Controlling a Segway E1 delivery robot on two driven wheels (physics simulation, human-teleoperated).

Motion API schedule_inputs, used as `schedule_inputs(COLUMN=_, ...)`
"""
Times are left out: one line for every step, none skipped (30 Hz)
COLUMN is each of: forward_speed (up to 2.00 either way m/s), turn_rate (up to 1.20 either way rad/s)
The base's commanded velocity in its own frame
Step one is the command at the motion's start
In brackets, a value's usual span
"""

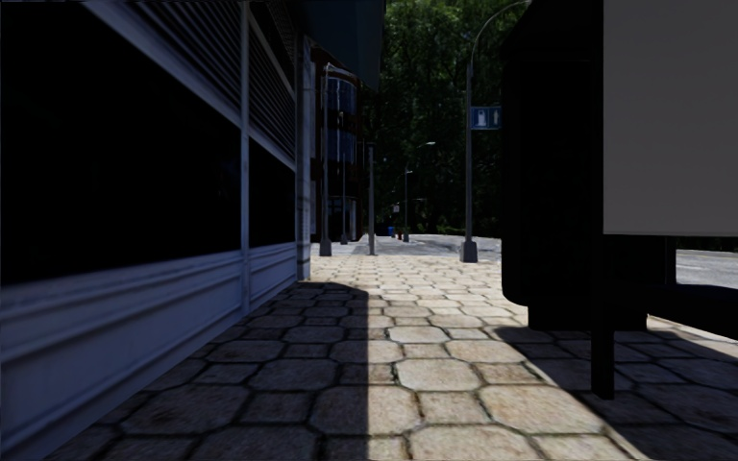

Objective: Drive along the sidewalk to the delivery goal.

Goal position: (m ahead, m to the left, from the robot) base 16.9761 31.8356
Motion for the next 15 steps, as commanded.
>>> schedule_inputs(forward_speed=2.00, turn_rate=0.00)
schedule_inputs(forward_speed=2.00, turn_rate=0.00)
schedule_inputs(forward_speed=2.00, turn_rate=0.00)
schedule_inputs(forward_speed=2.00, turn_rate=0.00)
schedule_inputs(forward_speed=2.00, turn_rate=0.00)
schedule_inputs(forward_speed=2.00, turn_rate=0.00)
schedule_inputs(forward_speed=2.00, turn_rate=0.00)
schedule_inputs(forward_speed=2.00, turn_rate=0.00)
schedule_inputs(forward_speed=2.00, turn_rate=0.00)
schedule_inputs(forward_speed=2.00, turn_rate=0.00)
schedule_inputs(forward_speed=2.00, turn_rate=0.00)
schedule_inputs(forward_speed=2.00, turn_rate=0.00)
schedule_inputs(forward_speed=2.00, turn_rate=0.00)
schedule_inputs(forward_speed=2.00, turn_rate=0.00)
schedule_inputs(forward_speed=2.00, turn_rate=0.00)
